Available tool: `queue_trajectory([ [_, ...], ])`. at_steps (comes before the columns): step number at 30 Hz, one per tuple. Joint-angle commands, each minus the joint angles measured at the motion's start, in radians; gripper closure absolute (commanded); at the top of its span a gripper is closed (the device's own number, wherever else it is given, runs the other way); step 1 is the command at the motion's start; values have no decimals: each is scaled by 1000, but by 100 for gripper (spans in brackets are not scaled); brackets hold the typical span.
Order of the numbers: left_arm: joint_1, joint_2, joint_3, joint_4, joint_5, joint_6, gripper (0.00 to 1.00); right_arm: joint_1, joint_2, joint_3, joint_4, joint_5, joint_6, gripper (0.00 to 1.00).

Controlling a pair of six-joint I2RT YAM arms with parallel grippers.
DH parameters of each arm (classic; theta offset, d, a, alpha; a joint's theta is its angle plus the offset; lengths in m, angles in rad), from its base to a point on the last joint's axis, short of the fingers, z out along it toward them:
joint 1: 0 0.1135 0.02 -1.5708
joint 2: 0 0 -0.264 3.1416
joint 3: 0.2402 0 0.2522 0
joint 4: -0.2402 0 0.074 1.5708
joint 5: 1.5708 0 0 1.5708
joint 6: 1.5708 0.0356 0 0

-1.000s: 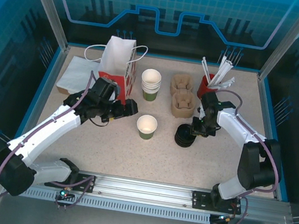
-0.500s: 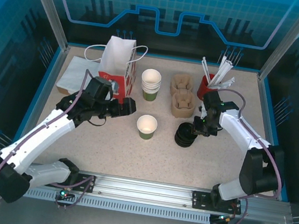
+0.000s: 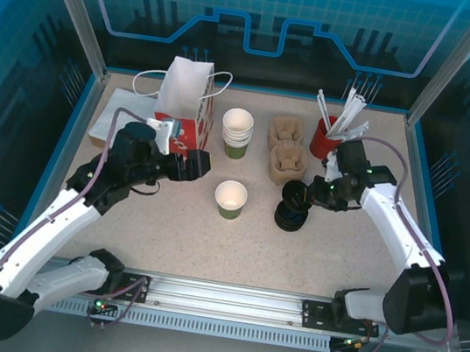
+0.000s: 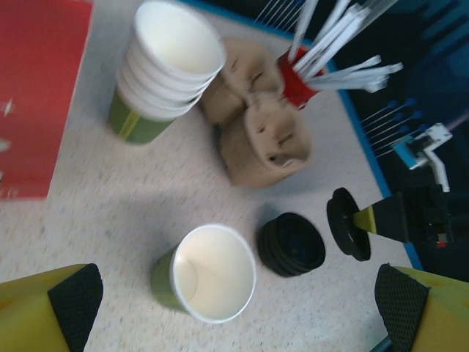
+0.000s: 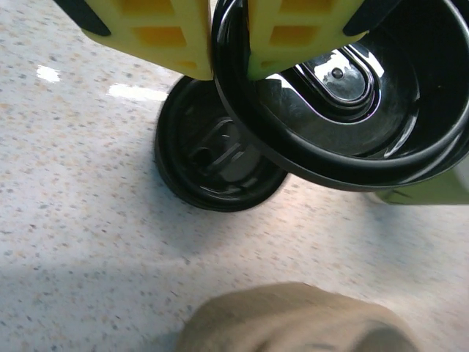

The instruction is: Pack the takeout coffee

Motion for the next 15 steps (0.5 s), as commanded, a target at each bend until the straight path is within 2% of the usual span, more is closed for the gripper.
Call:
queue_trajectory([
  [1, -5, -60, -63, 205, 50, 102, 1, -34, -53, 14, 27, -151, 54, 81],
  [5, -5, -99, -111, 371, 66, 157, 1, -61, -89, 26, 55, -255, 117, 81],
  [9, -5, -89, -96, 429, 98, 239, 1, -79, -105, 47, 83, -344, 176, 81],
  [15, -4, -59, -79, 513, 209, 351, 1, -97, -120, 94, 116, -445, 259, 81],
])
